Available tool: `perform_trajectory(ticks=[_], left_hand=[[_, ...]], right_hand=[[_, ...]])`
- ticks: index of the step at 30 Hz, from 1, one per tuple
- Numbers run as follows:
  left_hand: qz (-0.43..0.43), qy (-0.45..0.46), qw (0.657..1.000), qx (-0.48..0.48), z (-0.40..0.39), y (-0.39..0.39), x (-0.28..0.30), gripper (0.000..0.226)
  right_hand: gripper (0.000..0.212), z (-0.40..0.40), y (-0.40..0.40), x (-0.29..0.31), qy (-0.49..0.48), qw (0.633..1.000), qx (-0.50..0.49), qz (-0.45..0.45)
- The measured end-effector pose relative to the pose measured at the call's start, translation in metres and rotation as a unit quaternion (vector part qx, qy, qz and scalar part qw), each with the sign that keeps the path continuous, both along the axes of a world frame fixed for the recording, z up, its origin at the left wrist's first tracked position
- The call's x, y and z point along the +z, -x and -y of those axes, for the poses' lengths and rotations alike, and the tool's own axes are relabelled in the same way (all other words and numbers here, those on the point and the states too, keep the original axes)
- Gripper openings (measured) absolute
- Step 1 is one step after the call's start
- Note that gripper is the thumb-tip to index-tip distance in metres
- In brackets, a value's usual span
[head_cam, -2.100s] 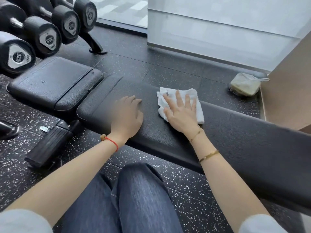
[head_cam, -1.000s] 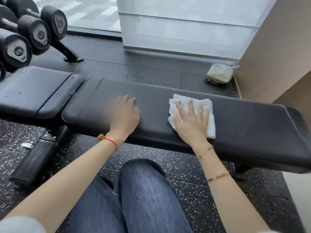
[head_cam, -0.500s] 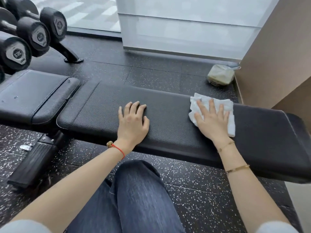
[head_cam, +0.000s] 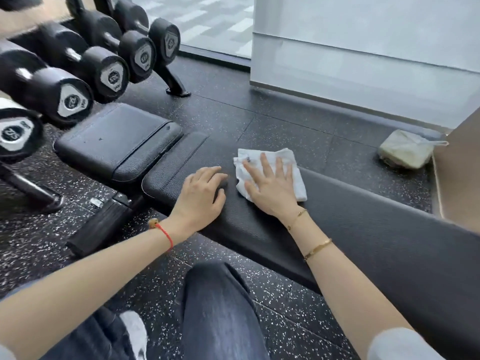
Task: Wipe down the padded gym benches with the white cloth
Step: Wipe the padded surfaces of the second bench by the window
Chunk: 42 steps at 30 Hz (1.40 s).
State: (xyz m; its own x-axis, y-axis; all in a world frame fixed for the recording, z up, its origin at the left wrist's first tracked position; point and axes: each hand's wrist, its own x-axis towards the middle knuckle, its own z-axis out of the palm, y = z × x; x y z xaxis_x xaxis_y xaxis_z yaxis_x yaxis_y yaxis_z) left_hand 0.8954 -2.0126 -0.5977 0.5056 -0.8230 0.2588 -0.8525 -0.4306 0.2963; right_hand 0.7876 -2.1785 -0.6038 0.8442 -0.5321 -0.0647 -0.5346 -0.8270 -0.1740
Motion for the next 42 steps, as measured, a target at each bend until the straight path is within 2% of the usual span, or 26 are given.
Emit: perform_trajectory(ticks=[6, 12, 15, 20, 23, 27, 30, 34, 36, 39, 42], left_hand=[[0.038, -0.028, 0.997, 0.068, -0.054, -0.085, -0.003, 0.043], [0.028, -0.038, 0.997, 0.066, -0.066, -0.113, -0.017, 0.051], [0.021, -0.036, 0.998, 0.054, -0.067, -0.116, -0.022, 0.057], [-0.005, -0.007, 0.998, 0.056, -0.065, -0.116, -0.029, 0.052], [-0.015, 0.004, 0.999, 0.049, -0.065, -0.118, -0.030, 0.049], [-0.014, 0.003, 0.999, 0.034, -0.068, -0.124, -0.032, 0.051], [-0.015, 0.008, 1.000, 0.025, -0.069, -0.125, -0.032, 0.051], [-0.017, 0.015, 0.999, 0.023, -0.068, -0.125, -0.032, 0.047], [-0.015, 0.021, 0.999, 0.024, -0.067, -0.124, -0.032, 0.045], [-0.015, 0.022, 0.999, 0.029, -0.066, -0.122, -0.031, 0.046], [-0.019, 0.017, 0.999, 0.032, -0.067, -0.122, -0.032, 0.045]], right_hand=[[0.055, -0.029, -0.084, 0.008, -0.007, 0.998, 0.067, -0.005], [0.054, -0.061, -0.039, -0.001, 0.007, 0.985, 0.173, 0.028], [0.053, -0.038, -0.037, 0.000, 0.007, 0.989, 0.147, 0.016], [0.055, -0.022, -0.109, 0.009, 0.002, 0.999, 0.043, -0.012], [0.055, -0.046, -0.109, 0.005, 0.012, 0.996, 0.088, -0.007], [0.054, -0.078, -0.044, -0.003, 0.017, 0.983, 0.181, 0.022], [0.052, -0.061, -0.033, 0.001, -0.003, 0.987, 0.162, 0.007], [0.054, -0.029, -0.093, 0.010, 0.001, 0.998, 0.065, -0.013], [0.054, -0.034, -0.122, 0.010, 0.002, 0.999, 0.049, -0.016], [0.056, -0.066, -0.126, 0.002, 0.028, 0.995, 0.093, -0.002], [0.058, -0.086, -0.087, -0.005, 0.034, 0.987, 0.155, 0.011]])
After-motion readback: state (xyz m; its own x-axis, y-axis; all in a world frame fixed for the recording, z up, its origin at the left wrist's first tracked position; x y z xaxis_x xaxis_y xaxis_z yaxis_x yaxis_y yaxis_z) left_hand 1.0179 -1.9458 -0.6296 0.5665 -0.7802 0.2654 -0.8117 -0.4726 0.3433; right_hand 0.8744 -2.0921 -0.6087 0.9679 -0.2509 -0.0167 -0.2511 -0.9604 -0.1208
